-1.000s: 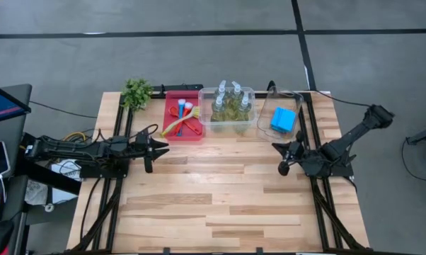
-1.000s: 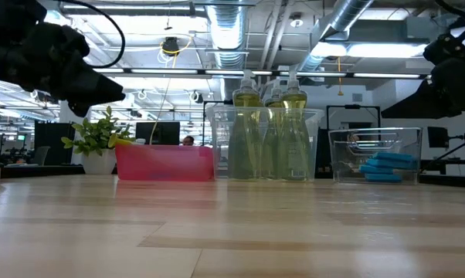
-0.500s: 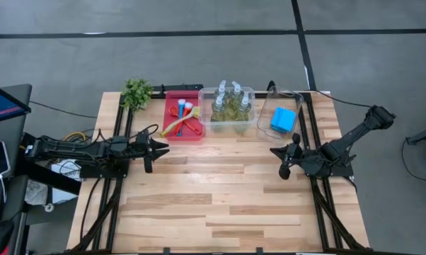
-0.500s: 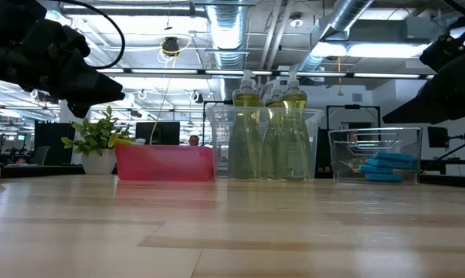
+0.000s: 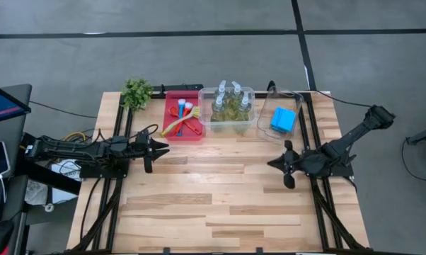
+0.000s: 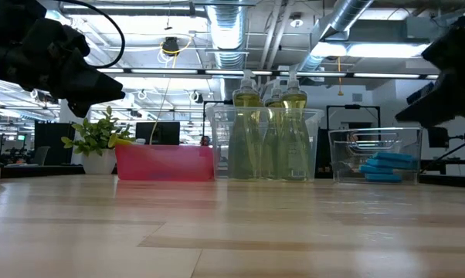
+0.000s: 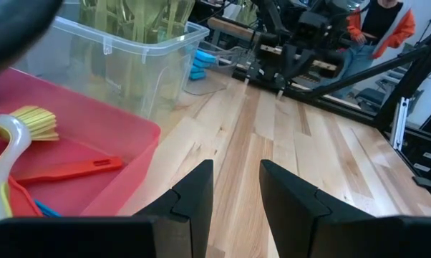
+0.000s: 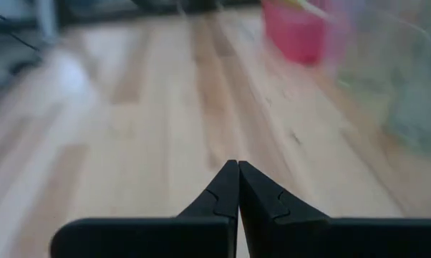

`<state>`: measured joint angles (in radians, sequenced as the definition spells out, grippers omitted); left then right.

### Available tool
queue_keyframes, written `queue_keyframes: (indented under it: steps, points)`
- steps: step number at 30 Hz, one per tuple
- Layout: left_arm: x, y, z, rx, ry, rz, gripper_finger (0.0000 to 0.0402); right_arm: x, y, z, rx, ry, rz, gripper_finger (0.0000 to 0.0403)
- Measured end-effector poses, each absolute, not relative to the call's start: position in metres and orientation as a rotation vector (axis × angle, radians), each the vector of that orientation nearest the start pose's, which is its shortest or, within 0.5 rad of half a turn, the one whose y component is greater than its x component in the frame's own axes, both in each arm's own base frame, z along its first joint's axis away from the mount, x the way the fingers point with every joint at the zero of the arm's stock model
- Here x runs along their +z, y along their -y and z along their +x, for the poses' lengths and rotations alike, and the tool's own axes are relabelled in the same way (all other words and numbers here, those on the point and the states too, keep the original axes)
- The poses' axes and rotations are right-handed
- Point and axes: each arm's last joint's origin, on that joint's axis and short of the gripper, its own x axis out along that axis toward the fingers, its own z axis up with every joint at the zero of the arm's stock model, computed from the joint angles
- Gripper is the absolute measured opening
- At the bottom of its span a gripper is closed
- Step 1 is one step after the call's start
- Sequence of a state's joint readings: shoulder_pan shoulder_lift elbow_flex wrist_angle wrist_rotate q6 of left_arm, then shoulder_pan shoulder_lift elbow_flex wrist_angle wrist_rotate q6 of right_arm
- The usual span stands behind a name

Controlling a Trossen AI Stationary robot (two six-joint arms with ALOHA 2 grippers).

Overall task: Pick & Place Kitchen Sink Supplies
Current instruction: Return to Home Position

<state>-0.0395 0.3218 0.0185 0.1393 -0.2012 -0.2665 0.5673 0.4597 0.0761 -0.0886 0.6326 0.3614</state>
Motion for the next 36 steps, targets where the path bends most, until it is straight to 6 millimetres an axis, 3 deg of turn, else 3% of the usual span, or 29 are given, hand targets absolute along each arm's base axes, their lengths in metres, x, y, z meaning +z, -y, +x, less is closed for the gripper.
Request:
queue_keyframes:
  steps: [10, 16, 21, 26, 36]
  points:
    - [0.156, -0.001, 0.116, 0.181, -0.137, -0.246, 0.0116, 0.176, -0.066, 0.101, 0.065, -0.072, -0.167, 0.0000]
    - [0.156, -0.001, 0.116, 0.181, -0.137, -0.246, 0.0116, 0.182, -0.066, 0.099, 0.017, -0.032, -0.138, 0.0000]
    - [0.156, -0.001, 0.116, 0.181, -0.136, -0.247, 0.0116, 0.199, -0.070, 0.099, 0.201, 0.156, -0.232, 0.0000]
    - [0.156, -0.001, 0.116, 0.181, -0.136, -0.247, 0.0116, 0.203, -0.056, 0.098, 0.125, 0.376, -0.325, 0.0000]
    - [0.156, -0.001, 0.116, 0.180, -0.132, -0.247, 0.0116, 0.196, -0.026, 0.106, 0.200, 0.331, -0.300, 0.0000]
